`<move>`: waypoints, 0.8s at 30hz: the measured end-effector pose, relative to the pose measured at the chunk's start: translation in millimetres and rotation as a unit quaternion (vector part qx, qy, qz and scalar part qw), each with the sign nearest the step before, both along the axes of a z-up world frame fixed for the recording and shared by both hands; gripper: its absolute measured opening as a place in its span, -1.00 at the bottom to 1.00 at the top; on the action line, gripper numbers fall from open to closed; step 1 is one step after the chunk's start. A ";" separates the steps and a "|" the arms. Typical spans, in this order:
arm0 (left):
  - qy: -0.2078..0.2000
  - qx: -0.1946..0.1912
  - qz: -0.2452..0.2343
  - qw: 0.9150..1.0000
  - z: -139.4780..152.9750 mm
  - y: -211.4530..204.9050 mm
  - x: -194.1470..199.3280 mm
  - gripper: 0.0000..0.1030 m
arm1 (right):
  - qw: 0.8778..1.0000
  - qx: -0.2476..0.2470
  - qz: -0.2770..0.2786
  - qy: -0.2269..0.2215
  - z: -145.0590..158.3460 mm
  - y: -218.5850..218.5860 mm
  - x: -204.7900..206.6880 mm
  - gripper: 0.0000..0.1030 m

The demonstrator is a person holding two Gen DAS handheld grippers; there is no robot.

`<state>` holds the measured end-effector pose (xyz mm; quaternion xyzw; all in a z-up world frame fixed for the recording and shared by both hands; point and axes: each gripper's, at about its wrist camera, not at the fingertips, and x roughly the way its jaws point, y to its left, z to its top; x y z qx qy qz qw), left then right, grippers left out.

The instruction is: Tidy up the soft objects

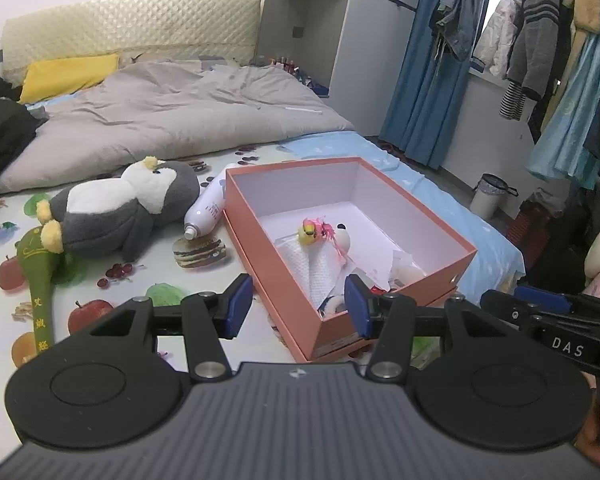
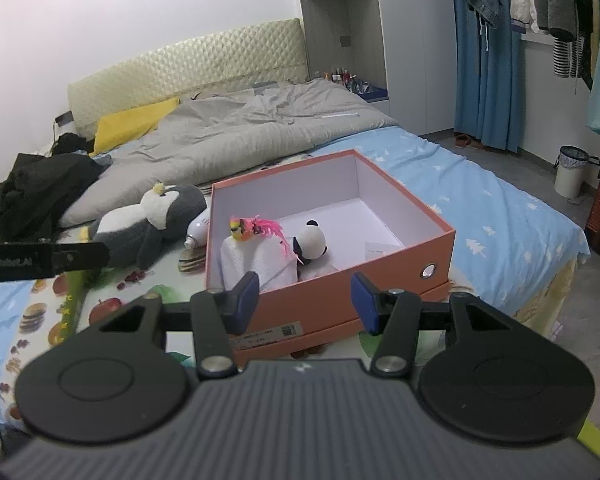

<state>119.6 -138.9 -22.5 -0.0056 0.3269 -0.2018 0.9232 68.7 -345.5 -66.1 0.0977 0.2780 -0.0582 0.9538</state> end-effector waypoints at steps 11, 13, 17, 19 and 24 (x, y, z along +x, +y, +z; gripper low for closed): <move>-0.010 0.024 0.018 0.999 0.1 -5.2 -6.1 0.99 | 1.000 -0.011 -0.016 -0.004 -0.2 -5.8 -0.4 1.00; -0.008 0.025 0.023 0.999 0.6 -5.6 -6.9 1.00 | 1.000 -0.010 -0.017 -0.002 0.4 -7.1 -0.2 1.00; -0.006 0.029 0.035 0.999 1.5 -3.6 -8.2 1.00 | 1.000 -0.007 -0.014 -0.002 0.8 -7.5 -1.7 1.00; -0.003 0.030 0.040 0.999 1.6 -2.4 -8.6 1.00 | 1.000 -0.005 -0.012 -0.001 0.6 -7.7 -2.4 1.00; -0.007 0.037 0.050 0.998 2.8 -0.5 -11.6 1.00 | 1.000 -0.003 -0.008 0.000 -0.3 -6.0 -1.9 1.00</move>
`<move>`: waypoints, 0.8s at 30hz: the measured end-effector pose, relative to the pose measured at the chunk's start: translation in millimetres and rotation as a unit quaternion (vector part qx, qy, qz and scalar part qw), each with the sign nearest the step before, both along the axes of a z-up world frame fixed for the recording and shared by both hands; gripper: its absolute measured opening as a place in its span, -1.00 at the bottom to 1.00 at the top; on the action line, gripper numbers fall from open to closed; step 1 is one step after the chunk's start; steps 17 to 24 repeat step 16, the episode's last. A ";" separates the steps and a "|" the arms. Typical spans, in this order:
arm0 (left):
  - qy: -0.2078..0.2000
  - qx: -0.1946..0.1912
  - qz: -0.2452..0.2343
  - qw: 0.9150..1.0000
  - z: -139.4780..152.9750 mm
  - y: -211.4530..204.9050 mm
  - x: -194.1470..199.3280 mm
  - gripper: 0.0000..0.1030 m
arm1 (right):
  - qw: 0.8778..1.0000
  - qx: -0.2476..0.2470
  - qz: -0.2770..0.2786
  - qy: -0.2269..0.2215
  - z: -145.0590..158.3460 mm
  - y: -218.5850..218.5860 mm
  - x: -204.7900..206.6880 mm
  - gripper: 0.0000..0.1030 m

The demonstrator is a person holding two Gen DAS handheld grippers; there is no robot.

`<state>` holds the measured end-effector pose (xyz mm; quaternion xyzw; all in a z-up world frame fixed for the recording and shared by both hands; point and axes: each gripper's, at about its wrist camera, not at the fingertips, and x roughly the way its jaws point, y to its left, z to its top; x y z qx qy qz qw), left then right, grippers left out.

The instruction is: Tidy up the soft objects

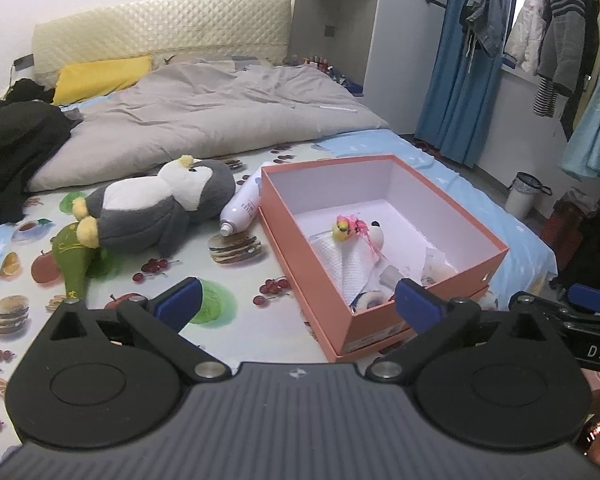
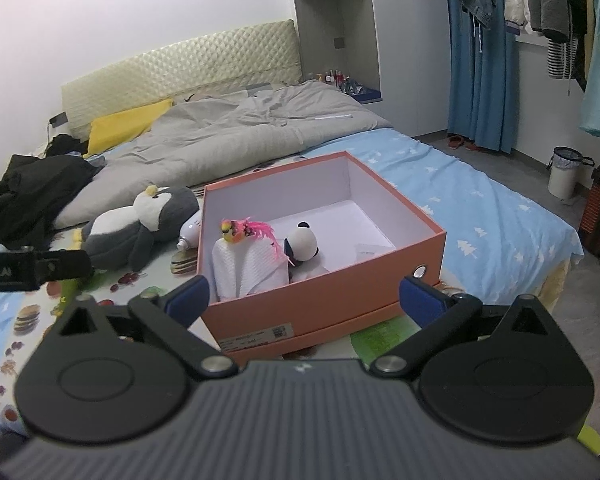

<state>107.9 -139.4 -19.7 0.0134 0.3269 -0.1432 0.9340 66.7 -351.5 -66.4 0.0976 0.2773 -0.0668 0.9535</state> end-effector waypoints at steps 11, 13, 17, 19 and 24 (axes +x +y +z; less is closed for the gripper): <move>-0.004 -0.003 -0.004 1.000 4.0 -2.3 -3.5 1.00 | 1.000 -0.001 0.001 0.000 -0.3 1.2 -0.5 1.00; -0.003 -0.004 -0.003 1.000 4.4 -2.2 -3.9 1.00 | 1.000 -0.002 0.002 0.001 -0.7 1.1 -1.0 1.00; -0.003 -0.007 -0.003 1.000 5.7 -2.8 -5.1 1.00 | 1.000 -0.001 0.003 0.000 -0.5 1.3 -1.0 1.00; -0.003 -0.007 -0.003 1.000 5.7 -2.8 -5.1 1.00 | 1.000 -0.001 0.003 0.000 -0.5 1.3 -1.0 1.00; -0.003 -0.007 -0.003 1.000 5.7 -2.8 -5.1 1.00 | 1.000 -0.001 0.003 0.000 -0.5 1.3 -1.0 1.00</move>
